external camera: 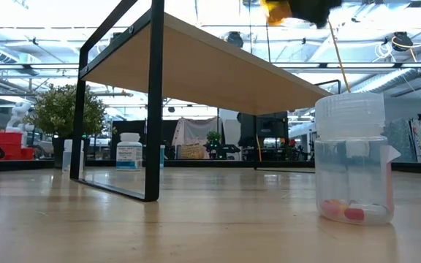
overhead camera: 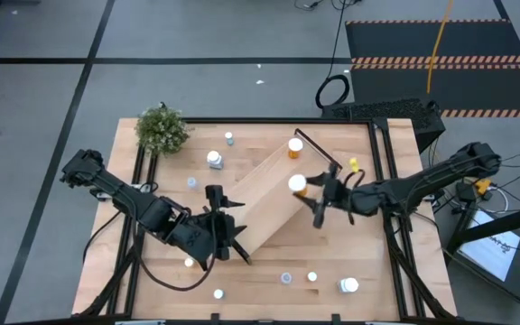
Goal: Pick and place medicine bottles onto shelf by color
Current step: Put the large orange pill bottle on the shelf aligned with the other large orange pill bottle
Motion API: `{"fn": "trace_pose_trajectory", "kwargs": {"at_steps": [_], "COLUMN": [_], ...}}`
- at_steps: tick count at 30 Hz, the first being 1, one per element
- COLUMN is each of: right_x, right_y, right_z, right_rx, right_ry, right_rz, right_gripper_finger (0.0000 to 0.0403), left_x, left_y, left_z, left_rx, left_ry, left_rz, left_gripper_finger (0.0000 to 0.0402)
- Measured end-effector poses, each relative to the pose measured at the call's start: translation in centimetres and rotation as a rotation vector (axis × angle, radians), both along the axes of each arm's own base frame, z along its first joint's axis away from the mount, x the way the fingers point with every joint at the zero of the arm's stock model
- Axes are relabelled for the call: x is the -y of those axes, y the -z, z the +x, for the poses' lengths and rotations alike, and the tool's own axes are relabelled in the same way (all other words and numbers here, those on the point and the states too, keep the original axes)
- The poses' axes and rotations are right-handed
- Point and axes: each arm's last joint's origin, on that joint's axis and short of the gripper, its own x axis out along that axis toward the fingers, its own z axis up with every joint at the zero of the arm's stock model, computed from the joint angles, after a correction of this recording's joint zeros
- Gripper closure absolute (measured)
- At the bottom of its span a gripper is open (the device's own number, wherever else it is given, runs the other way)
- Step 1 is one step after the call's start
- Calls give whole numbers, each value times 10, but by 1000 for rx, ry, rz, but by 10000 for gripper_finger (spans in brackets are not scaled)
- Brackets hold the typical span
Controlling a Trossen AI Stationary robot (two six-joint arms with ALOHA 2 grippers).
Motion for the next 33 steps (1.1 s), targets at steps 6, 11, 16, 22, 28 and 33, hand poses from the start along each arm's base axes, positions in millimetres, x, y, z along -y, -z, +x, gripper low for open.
{"fn": "trace_pose_trajectory", "kwargs": {"at_steps": [6,11,16,22,28,33], "right_x": [17,30,40,47,47,48], "right_y": [24,42,56,71,78,78], "right_z": [-16,-20,-24,-30,-34,-34], "right_rx": [26,37,50,50,54,53], "right_ry": [203,274,320,348,343,342], "right_rz": [-18,-19,10,18,16,10], "right_gripper_finger": [206,206,206,206,206,206], "left_x": [-1,-1,-1,-1,-1,-1], "left_y": [0,0,0,0,0,0], "left_z": [0,0,0,0,0,1], "left_rx": [0,0,0,0,0,-1], "left_ry": [-3,-3,-3,-2,-1,-1], "left_rz": [0,0,0,0,0,0], "left_gripper_finger": [126,126,126,126,126,126]}}
